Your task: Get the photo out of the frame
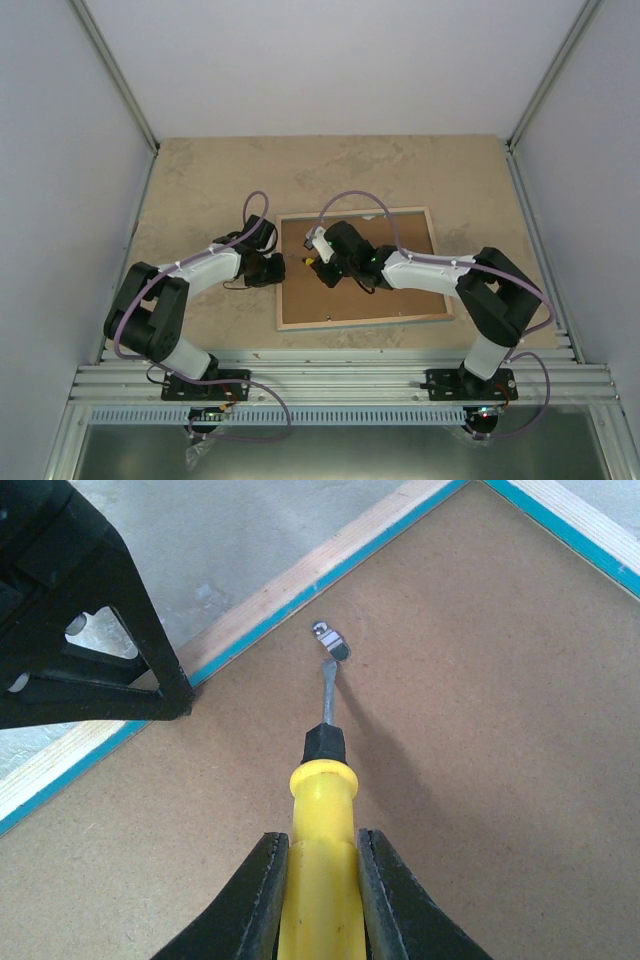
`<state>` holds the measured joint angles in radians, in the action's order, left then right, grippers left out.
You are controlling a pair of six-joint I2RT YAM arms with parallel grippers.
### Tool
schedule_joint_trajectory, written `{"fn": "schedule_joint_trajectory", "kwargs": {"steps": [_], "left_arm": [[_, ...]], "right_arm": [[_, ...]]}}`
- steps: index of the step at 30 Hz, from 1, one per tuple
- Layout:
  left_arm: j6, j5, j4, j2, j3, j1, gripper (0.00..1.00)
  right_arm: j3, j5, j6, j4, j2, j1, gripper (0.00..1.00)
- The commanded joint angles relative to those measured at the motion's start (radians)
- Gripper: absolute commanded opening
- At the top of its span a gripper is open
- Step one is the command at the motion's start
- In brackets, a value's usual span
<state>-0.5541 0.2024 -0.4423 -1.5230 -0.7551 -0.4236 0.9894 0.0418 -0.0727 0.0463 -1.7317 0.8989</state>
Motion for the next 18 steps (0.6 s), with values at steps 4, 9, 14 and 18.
{"fn": "schedule_joint_trajectory", "kwargs": {"steps": [4, 9, 14, 18], "left_arm": [[-0.019, 0.044, 0.008, 0.023, 0.006, -0.004, 0.12], [-0.052, 0.016, 0.013, 0.041, 0.017, -0.004, 0.12], [-0.137, -0.028, 0.027, 0.077, 0.041, -0.004, 0.09], [-0.216, -0.065, 0.038, 0.121, 0.06, -0.004, 0.08]], "right_arm": [[-0.05, 0.0, -0.018, -0.009, 0.068, -0.005, 0.0], [-0.09, -0.032, -0.051, -0.038, 0.136, -0.035, 0.0], [-0.153, -0.088, -0.081, -0.081, 0.234, -0.074, 0.0], [-0.207, -0.106, -0.116, -0.11, 0.309, -0.12, 0.0]]}}
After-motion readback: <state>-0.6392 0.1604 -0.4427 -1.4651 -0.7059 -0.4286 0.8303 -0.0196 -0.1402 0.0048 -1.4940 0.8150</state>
